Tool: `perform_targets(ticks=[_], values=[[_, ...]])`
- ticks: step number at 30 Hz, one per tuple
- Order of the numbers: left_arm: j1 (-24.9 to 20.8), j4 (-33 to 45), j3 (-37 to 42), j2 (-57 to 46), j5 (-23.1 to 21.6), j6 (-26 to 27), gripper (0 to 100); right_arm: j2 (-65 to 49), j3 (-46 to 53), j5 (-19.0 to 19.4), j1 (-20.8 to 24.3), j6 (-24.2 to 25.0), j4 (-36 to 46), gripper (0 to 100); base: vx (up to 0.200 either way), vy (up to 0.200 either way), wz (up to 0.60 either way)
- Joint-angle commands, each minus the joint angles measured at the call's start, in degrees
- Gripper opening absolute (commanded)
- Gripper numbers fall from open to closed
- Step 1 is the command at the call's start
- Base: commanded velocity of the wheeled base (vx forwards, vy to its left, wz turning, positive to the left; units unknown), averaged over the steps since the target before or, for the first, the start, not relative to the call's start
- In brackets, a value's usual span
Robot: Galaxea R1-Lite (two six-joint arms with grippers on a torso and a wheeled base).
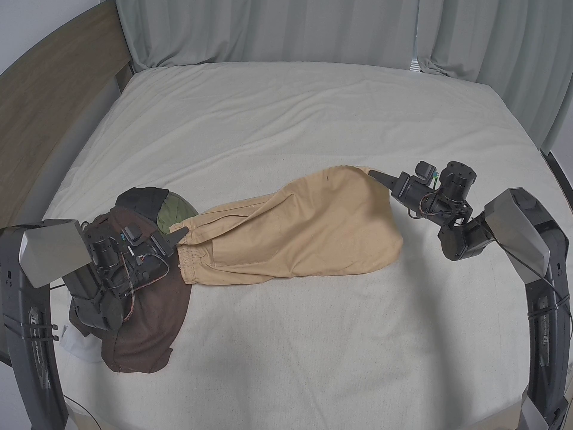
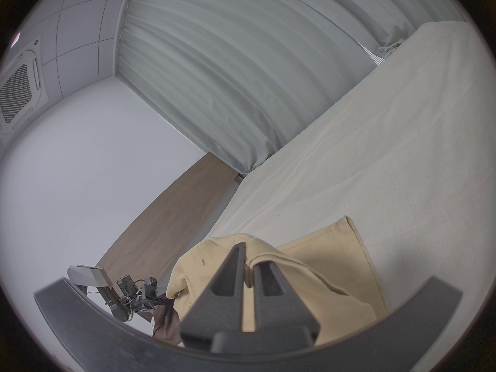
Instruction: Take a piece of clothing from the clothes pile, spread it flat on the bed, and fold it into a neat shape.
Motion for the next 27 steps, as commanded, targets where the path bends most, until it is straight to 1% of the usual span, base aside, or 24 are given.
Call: perform_targets(ticks=[1,6,7,9,10,14,15,19,25,26,27], values=[[0.22,-0.01,-0.58,0.98,0.03,-0.04,0,1.68,-1.04,0.03,-0.03,0.03,-0.02,0,0.0,0.0,0.0],[0.31,-0.01,-1.37,1.33,0.03,-0.13,0,2.82,-3.06,0.03,-0.03,-0.06,-0.02,0,0.0,0.0,0.0],[0.31,-0.01,-1.55,1.42,0.12,-0.13,100,2.91,-3.23,-0.05,-0.03,-0.06,-0.02,0,0.0,0.0,0.0],[0.4,0.08,-2.25,1.77,0.82,-0.13,100,3.26,-3.5,-0.05,0.05,-0.06,-0.02,0,0.0,0.0,0.0],[0.4,0.08,-2.52,1.86,1.09,-0.13,100,3.35,-3.85,-0.14,0.05,-0.06,-0.02,100,0.0,0.0,0.0],[0.57,-0.01,-3.31,2.12,1.61,-0.66,100,4.05,-5.87,-0.32,0.05,0.03,-0.02,100,0.0,0.0,0.0],[0.66,-0.01,-3.66,1.94,1.7,-1.63,100,3.97,-6.13,-1.02,0.05,-0.06,-0.02,100,0.0,0.0,0.0],[0.92,-0.01,-2.78,0.19,1.7,-1.36,100,1.59,-4.29,-1.29,0.41,-0.06,-0.37,100,0.0,0.0,0.0],[0.4,-0.01,-0.23,-3.86,1.61,-0.83,100,-5.44,5.38,-1.29,0.85,-0.06,-1.42,100,0.0,0.0,0.0],[0.4,-0.01,-0.23,-3.86,1.61,-0.83,100,-5.44,5.38,-1.29,0.85,-0.06,-1.42,100,0.0,0.0,0.0],[0.13,-0.01,1.0,-5.44,1.61,-0.4,100,-7.46,10.13,-1.37,1.2,-0.41,-2.21,100,0.0,0.0,0.0]])
